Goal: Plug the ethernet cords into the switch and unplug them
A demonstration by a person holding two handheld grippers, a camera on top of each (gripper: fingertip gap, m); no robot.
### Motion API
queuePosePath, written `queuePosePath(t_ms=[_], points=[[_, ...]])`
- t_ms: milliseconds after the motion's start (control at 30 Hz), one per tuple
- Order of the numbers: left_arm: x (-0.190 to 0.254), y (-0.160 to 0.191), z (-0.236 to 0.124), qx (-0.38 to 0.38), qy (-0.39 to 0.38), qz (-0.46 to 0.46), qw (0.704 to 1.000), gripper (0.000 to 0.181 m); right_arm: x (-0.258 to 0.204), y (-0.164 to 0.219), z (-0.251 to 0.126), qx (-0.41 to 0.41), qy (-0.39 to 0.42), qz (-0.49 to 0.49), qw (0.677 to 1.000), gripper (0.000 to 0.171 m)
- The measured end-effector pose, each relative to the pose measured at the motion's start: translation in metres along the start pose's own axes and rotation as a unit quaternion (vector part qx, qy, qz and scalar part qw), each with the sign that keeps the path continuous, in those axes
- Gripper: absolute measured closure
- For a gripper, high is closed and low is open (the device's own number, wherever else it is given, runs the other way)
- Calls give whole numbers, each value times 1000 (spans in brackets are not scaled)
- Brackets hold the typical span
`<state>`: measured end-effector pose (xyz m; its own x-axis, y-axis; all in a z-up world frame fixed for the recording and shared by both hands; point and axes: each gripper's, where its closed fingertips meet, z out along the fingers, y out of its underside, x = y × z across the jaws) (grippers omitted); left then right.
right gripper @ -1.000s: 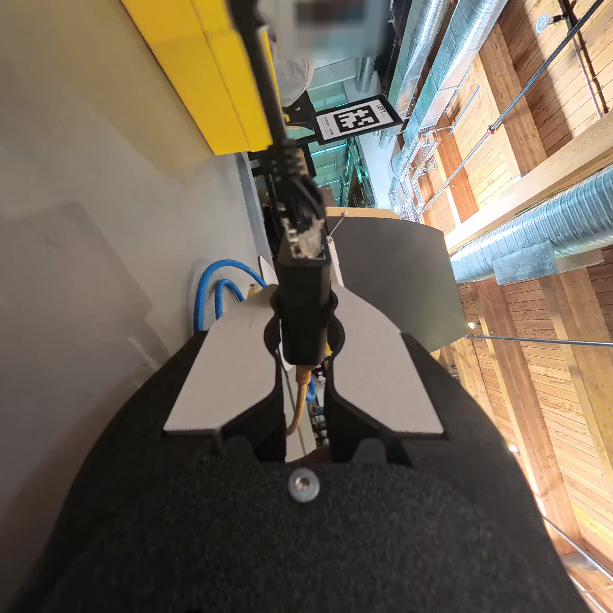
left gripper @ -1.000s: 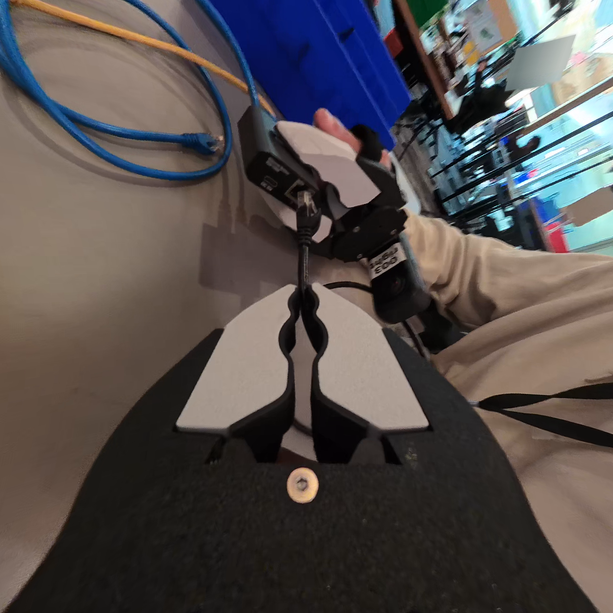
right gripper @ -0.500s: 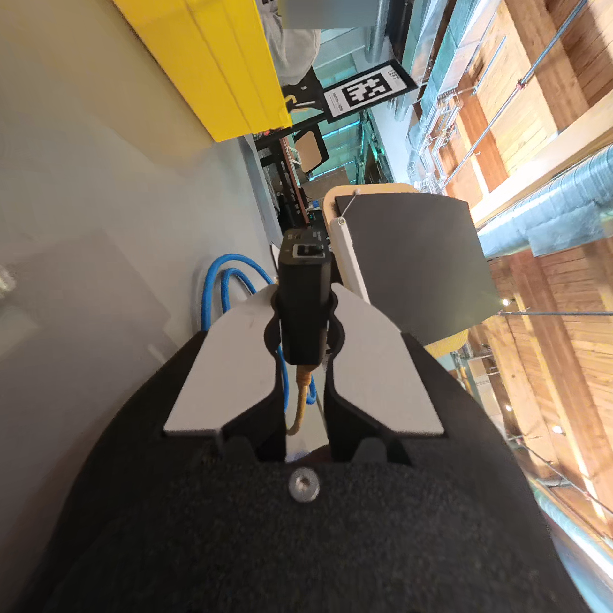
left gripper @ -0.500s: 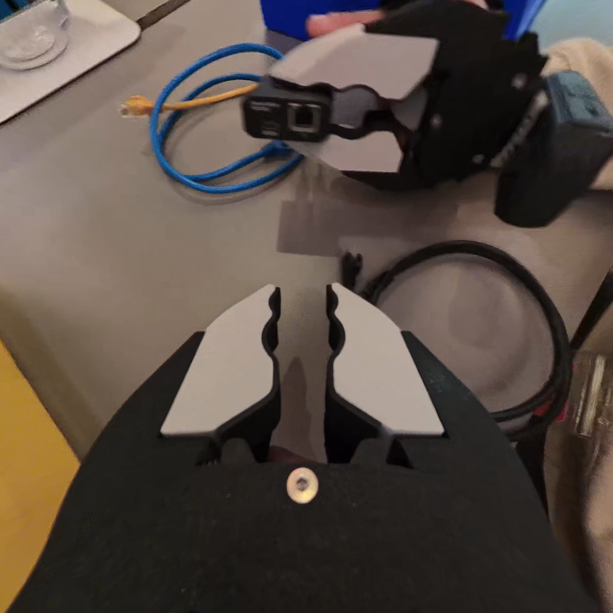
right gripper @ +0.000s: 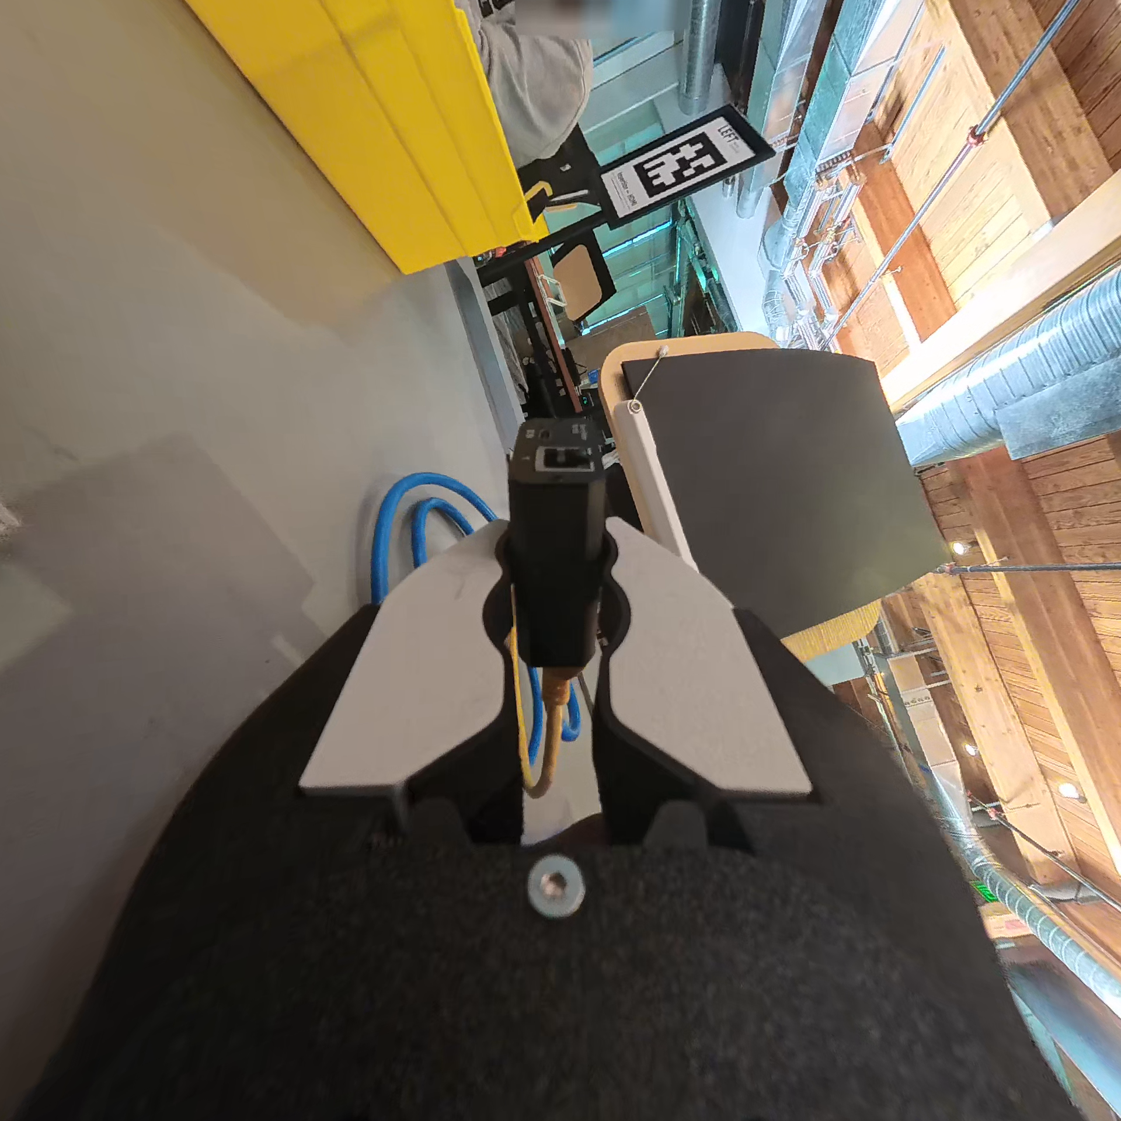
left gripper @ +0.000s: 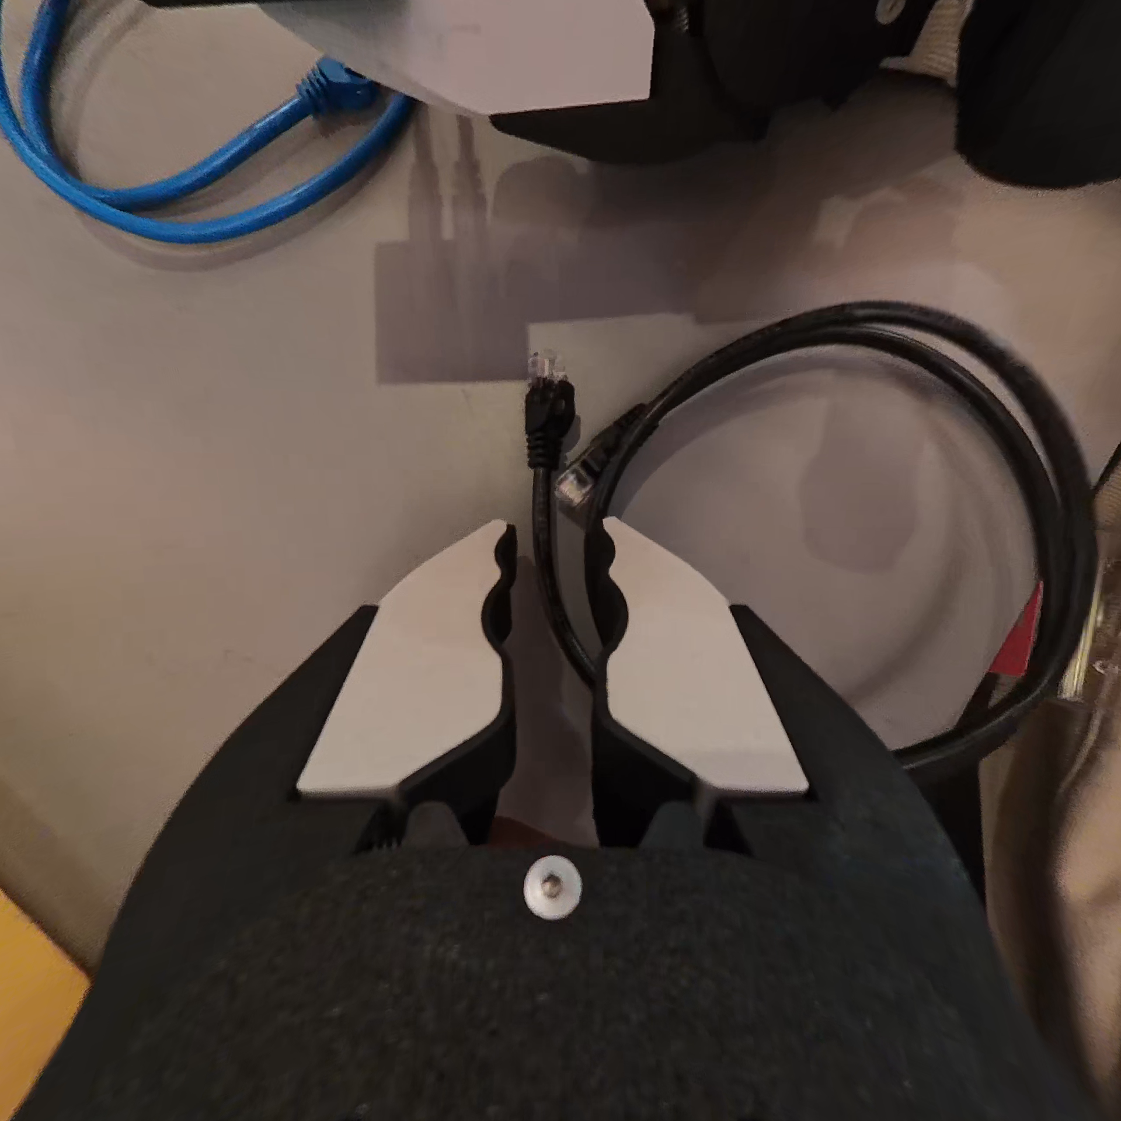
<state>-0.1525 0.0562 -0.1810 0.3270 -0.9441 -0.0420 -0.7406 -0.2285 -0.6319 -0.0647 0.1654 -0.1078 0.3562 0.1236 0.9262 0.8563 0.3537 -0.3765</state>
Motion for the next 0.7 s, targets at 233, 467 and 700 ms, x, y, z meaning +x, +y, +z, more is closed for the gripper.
queuePosePath(t_ms=[233, 467, 700], points=[[-15, -2, -10, 14, -11, -6, 1000, 159, -2, 0, 1, -2, -5, 2, 1000, 148], [-14, 14, 7, -26, -42, 44, 998, 160, -5, 0, 1, -2, -10, 1, 1000, 147], [-7, 10, 10, -6, -72, 134, 988, 175, -7, 0, 2, -2, -13, -2, 1000, 147]])
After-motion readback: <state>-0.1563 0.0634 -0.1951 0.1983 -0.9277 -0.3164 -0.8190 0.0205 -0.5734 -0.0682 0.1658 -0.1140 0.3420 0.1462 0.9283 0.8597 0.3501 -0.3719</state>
